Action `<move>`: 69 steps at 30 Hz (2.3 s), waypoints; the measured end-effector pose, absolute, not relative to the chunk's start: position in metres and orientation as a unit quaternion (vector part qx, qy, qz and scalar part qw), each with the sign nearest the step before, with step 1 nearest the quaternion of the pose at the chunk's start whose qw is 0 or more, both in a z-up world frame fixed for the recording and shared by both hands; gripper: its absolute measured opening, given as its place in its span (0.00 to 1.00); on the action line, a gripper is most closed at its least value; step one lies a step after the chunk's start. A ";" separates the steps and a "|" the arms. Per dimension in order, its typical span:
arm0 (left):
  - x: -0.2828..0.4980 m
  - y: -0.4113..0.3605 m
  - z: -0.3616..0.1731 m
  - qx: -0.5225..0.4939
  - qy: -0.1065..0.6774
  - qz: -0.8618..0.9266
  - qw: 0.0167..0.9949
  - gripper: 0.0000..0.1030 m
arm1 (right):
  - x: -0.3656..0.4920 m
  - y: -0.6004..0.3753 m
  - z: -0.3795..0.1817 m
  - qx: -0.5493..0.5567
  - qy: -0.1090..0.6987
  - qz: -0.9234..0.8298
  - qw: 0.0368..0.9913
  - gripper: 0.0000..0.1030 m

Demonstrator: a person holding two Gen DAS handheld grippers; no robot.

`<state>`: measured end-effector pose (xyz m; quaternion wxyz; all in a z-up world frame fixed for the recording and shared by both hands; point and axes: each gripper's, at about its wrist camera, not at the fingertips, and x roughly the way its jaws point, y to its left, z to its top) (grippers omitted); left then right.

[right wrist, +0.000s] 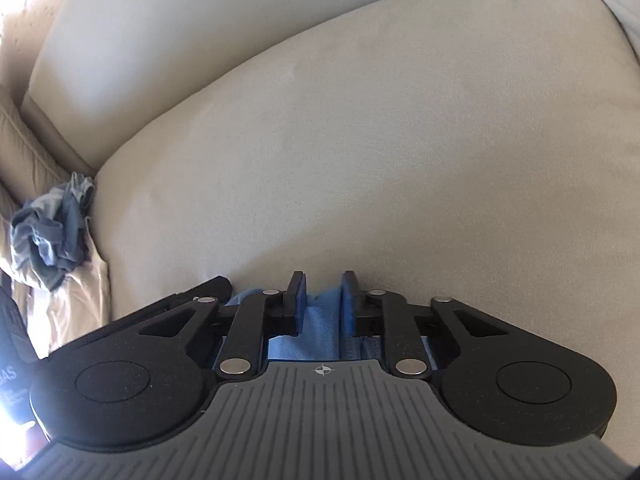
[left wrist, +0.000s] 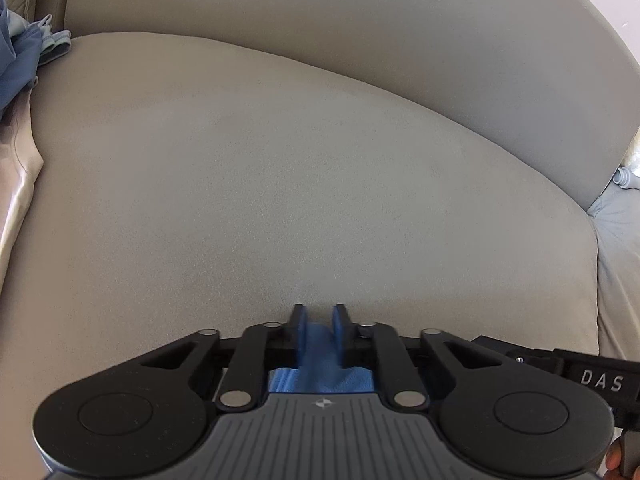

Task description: Fold clothes

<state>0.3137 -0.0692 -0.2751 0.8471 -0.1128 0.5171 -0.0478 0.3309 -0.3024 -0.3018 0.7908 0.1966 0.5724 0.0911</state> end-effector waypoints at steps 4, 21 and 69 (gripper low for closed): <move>0.290 -0.071 -0.261 -0.086 0.474 -0.044 0.875 0.04 | 0.313 -0.276 -0.281 0.057 0.538 0.097 0.836 0.00; 0.212 -0.085 -0.213 0.012 0.364 -0.123 0.923 0.06 | 0.278 -0.281 -0.244 0.017 0.444 0.161 0.881 0.06; 0.039 -0.109 -0.210 0.087 0.486 -0.148 0.857 0.12 | 0.049 -0.290 -0.216 -0.051 0.545 0.143 0.824 0.30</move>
